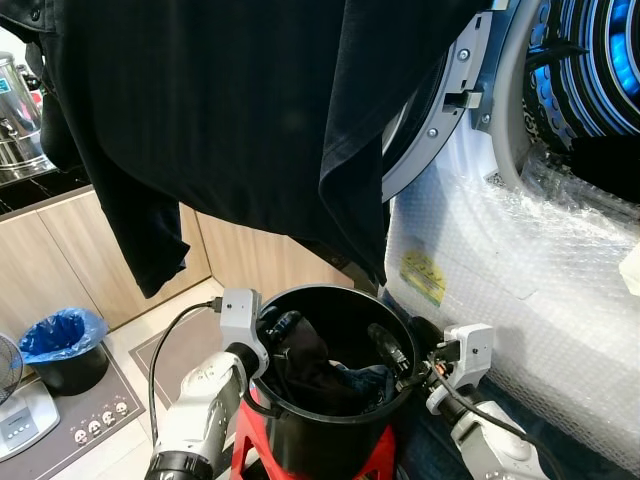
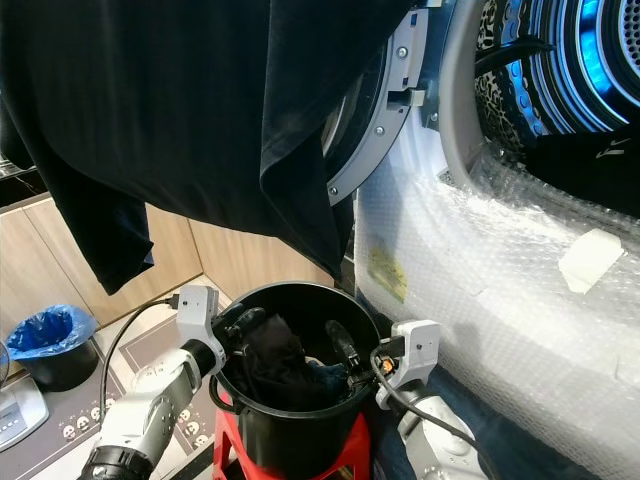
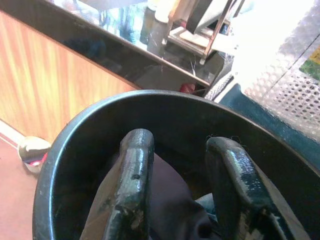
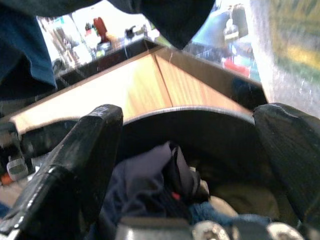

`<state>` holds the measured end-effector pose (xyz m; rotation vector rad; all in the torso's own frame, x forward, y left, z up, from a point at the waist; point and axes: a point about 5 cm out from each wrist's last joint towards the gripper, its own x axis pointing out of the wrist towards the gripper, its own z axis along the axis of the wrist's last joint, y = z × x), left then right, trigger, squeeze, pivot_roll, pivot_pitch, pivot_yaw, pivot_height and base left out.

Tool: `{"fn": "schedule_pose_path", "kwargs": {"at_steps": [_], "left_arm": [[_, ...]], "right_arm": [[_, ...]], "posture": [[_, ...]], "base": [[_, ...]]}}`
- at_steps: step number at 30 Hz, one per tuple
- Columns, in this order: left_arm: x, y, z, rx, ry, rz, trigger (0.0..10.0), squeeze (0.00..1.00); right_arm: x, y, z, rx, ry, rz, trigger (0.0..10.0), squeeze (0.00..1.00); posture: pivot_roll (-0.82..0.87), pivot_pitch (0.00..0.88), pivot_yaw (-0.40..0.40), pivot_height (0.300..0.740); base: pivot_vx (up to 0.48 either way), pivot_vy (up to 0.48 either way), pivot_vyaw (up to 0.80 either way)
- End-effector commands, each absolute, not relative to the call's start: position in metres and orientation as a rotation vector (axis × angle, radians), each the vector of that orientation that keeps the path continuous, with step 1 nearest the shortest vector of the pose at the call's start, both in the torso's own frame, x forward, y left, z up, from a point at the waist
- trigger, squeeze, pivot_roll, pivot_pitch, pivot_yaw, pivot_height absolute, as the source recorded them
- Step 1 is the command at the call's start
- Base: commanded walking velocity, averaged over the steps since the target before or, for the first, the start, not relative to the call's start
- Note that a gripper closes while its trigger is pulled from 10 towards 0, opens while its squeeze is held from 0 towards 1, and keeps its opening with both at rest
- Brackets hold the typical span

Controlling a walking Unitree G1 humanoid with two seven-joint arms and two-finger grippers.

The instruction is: Clothes washing

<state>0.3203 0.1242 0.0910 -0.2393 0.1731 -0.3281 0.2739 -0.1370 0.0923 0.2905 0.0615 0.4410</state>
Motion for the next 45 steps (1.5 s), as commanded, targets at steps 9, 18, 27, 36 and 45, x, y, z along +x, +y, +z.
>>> {"fn": "schedule_pose_path", "kwargs": {"at_steps": [9,18,27,36,45], "left_arm": [[0.314,0.119,0.1,-0.137,0.068,-0.289,10.0,0.0],[0.314,0.119,0.102,-0.106,0.043,-0.282,10.0,0.0],[0.311,0.128,0.095,-0.072,0.043,-0.261,10.0,0.0],[0.306,0.133,0.088,-0.065,0.066,-0.321,10.0,0.0],[0.292,0.125,0.077,-0.088,0.118,-0.442,10.0,1.0]], "right_arm": [[0.277,-0.131,0.102,0.287,-0.044,0.426,10.0,0.0],[0.285,-0.132,0.105,0.241,-0.066,0.45,10.0,0.0],[0.28,-0.143,0.093,0.228,-0.049,0.41,10.0,0.0],[0.276,-0.144,0.096,0.208,-0.07,0.496,10.0,0.0],[0.272,-0.143,0.09,0.215,-0.025,0.527,10.0,0.0]], "posture": [[-0.14,0.0,0.065,0.74],[-0.12,0.0,0.052,0.74],[-0.08,0.0,0.03,0.74],[-0.08,0.0,0.019,0.74],[-0.05,0.0,-0.009,0.74]], "base": [[0.0,0.0,0.0],[0.0,0.0,0.0],[0.0,0.0,0.0],[0.0,0.0,0.0],[0.0,0.0,0.0]]}}
